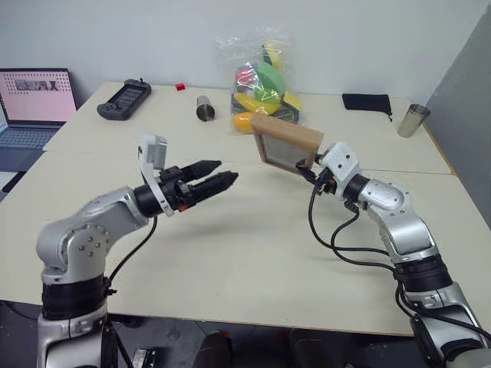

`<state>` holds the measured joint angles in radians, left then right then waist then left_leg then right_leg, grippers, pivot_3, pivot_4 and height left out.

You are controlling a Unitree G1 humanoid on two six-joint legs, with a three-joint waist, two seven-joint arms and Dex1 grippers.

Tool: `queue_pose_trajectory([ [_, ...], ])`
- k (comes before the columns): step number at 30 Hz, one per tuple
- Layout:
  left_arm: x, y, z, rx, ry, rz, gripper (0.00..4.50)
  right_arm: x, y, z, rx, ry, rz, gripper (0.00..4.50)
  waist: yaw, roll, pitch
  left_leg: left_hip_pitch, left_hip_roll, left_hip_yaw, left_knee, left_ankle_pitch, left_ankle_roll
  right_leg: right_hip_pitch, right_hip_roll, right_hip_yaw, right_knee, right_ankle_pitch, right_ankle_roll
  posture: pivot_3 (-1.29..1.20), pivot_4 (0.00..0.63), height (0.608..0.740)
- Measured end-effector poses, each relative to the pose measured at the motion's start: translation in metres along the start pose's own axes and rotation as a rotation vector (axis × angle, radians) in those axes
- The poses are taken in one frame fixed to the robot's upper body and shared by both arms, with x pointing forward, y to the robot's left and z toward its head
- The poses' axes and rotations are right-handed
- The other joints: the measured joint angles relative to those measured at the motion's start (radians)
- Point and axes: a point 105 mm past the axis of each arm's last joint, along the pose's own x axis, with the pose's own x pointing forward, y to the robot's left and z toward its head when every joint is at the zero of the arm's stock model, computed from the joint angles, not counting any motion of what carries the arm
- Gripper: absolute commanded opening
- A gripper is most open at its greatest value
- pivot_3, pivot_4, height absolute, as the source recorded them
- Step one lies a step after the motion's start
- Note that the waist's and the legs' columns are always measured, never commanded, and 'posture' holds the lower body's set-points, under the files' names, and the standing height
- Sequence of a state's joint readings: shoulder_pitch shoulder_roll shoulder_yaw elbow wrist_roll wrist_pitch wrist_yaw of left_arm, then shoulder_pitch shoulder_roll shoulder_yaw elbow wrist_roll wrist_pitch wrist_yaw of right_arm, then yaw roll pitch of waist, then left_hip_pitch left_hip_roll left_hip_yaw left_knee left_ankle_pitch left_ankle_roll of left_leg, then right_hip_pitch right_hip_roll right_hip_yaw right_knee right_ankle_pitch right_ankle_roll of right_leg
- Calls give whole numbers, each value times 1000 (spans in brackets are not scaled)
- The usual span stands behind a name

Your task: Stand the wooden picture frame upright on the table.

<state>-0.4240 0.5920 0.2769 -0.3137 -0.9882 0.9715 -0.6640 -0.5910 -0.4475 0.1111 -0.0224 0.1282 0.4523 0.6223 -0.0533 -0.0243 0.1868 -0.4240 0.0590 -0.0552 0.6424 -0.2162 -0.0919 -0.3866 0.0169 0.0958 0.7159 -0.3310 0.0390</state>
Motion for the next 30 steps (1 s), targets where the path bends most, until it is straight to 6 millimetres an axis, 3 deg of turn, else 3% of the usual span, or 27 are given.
queue_pose_trajectory([
  [4, -4, -14, 3, 20, 43, -70, 4357, -4, 9, -20, 131, 95, 42, 1381, -3, 0, 0, 0, 0, 0, 0, 0, 0, 0, 0, 0, 0, 0, 0, 0, 150, 740],
  [8, -11, -15, 5, 76, 95, -85, 4357, -9, 17, -35, 250, 155, 78, 1381, -4, 0, 0, 0, 0, 1, -1, 0, 0, -1, 1, 0, 0, 0, 0, 0, 150, 740],
  [19, -20, -36, 9, 222, 243, -254, 4357, -6, 24, -37, 528, 142, 107, 1381, -7, 0, 0, 1, 3, 1, -2, 0, 0, -1, 5, 1, -2, 0, 0, 0, 150, 740],
  [23, -17, -35, 19, 254, 229, -259, 4357, -5, 24, -39, 600, 145, 118, 1381, -8, 0, 0, 2, 4, 2, -3, 0, 0, -1, 6, 2, -2, 0, 0, 0, 150, 740],
  [30, -17, -34, 18, 252, 234, -257, 4357, -2, 21, -42, 695, 143, 129, 1381, -12, 0, 0, 4, 4, 2, -4, 0, 0, 0, 6, 2, -2, 0, 0, 0, 150, 740],
])
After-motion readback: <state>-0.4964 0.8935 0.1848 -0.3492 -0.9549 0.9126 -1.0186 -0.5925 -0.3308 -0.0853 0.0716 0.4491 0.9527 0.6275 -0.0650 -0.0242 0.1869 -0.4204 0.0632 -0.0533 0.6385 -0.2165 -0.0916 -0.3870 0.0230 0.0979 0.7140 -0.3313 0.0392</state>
